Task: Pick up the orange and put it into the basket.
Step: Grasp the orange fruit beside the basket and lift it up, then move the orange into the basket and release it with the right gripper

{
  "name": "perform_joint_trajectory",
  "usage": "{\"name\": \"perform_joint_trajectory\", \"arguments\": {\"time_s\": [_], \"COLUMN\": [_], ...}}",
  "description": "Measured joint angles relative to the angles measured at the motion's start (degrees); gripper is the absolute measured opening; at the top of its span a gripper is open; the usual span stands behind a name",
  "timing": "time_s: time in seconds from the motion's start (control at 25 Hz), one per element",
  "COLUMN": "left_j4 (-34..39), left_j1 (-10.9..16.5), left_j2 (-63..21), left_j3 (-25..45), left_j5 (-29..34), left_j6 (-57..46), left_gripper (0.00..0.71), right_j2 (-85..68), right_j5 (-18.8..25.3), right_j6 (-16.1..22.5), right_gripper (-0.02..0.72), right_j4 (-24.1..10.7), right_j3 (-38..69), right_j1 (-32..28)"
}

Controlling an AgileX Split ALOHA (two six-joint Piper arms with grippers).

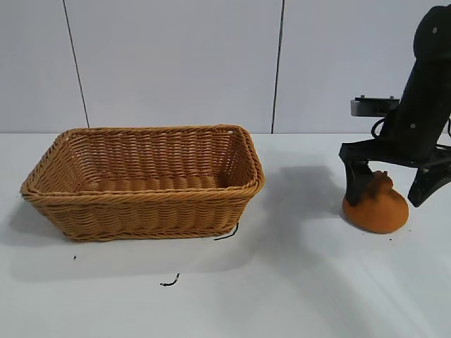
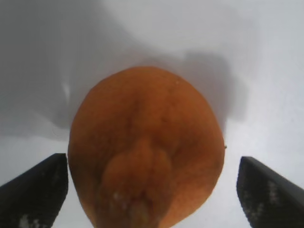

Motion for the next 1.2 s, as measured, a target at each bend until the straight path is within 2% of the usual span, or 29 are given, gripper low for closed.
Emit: {"name": "perform_joint_trajectory", "arguments": {"time_s": [0.12, 0.2, 0.24, 0.48, 0.6, 0.72, 0.92, 1.2], "left_j4": [0.00, 0.00, 0.00, 0.00, 0.00, 0.00, 0.00, 0.00], "left_j1": [0.00, 0.00, 0.00, 0.00, 0.00, 0.00, 0.00, 0.00], "left_j2": [0.00, 0.00, 0.00, 0.00, 0.00, 0.00, 0.00, 0.00], "left_j3": [0.00, 0.00, 0.00, 0.00, 0.00, 0.00, 0.00, 0.00], "left_j5": [0.00, 0.00, 0.00, 0.00, 0.00, 0.00, 0.00, 0.00], "left_j6": [0.00, 0.00, 0.00, 0.00, 0.00, 0.00, 0.00, 0.00], "left_gripper": [0.639, 0.639, 0.639, 0.639, 0.639, 0.639, 0.639, 0.639], "right_j2": [-0.36, -1.29, -2.00, -7.11, -8.01, -8.05, -8.07, -7.03], "right_j5": [1.57, 3.21, 4.25, 9.83, 14.86, 18.10, 18.73, 14.91], "right_j6": [-1.16, -1.74, -1.82, -1.63, -1.09, -0.98, -0.87, 0.47], "right_gripper": [0.180, 0.106, 0.095, 0.094, 0.094, 0.094, 0.094, 0.094], "right_j4": [-0.12, -0.16, -0.19, -0.97, -0.35, 0.45, 0.50, 0.93], "right_j3": [-0.93, -2.37, -3.40, -13.91, -20.49, -25.25, -29.37, -30.08], "right_j1": [0.00, 0.00, 0.00, 0.00, 0.00, 0.85, 5.36, 20.35]}}
